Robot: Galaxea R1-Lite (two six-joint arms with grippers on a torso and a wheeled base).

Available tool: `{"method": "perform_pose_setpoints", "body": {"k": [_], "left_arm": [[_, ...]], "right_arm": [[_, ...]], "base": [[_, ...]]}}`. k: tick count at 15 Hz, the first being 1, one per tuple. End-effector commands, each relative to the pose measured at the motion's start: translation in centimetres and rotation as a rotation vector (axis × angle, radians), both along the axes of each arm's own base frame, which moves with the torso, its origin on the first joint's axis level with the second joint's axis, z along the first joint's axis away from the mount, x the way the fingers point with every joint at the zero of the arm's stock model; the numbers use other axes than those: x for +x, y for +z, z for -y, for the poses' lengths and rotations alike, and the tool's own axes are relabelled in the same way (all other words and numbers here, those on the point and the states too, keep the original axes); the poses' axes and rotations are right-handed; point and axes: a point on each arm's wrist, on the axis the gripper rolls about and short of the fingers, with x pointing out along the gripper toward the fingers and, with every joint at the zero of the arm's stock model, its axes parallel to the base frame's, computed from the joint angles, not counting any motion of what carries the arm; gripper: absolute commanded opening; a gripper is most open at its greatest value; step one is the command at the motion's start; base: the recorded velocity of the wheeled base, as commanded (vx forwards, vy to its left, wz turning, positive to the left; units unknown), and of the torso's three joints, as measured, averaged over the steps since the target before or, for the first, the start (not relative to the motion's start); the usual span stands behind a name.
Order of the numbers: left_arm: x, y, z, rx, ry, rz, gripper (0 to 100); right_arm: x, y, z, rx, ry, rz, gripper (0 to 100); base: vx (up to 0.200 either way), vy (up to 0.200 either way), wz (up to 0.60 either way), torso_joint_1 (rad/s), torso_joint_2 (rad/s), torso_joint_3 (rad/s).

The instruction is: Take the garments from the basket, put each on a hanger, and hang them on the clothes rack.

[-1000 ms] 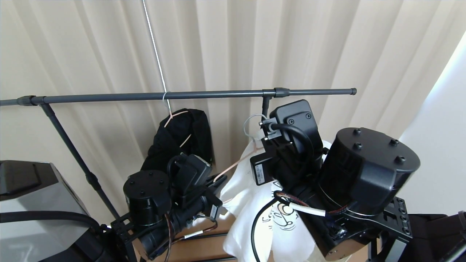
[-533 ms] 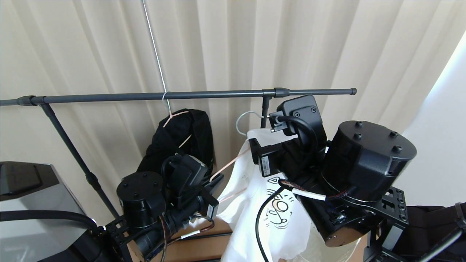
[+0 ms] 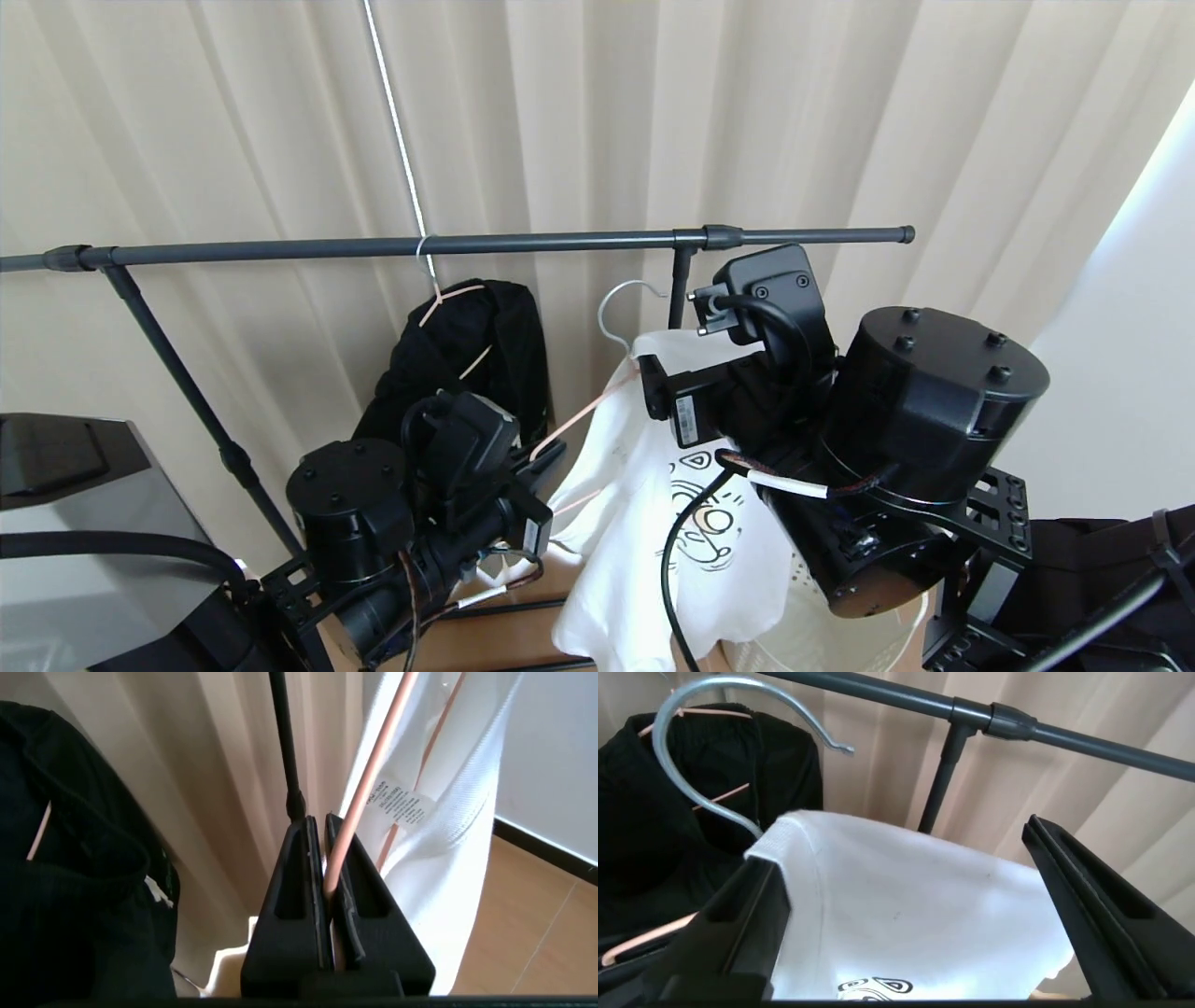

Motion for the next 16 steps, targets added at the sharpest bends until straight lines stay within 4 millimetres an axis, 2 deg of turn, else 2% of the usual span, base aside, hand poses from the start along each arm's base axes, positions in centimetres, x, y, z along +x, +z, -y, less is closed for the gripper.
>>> {"method": "perform_pose_setpoints", "body": {"k": [1,9,16], "left_arm": [[0.3,0.1,-0.4,-0.009,0.017,-0.002,0],[1.4,0.7,-1.0,-0.030,0.057,0.023,0],[1.4,0.7,-1.1,-0.032,0.057,0.023,0]], "right_arm": [[0.0,-0.2,-0.1,-0.005,0.000,-0.003,100],[0.0,-0.5,0.0,-0.015,0.000,-0.010,100],[-0.1,-0.6,0.1,-0.019,0.000,-0.012,100]], "base": [[0.000,0.000,0.00,0.000,0.00,0.000],[0.000,0.000,0.00,0.000,0.00,0.000],[0.000,0.000,0.00,0.000,0.00,0.000]]}}
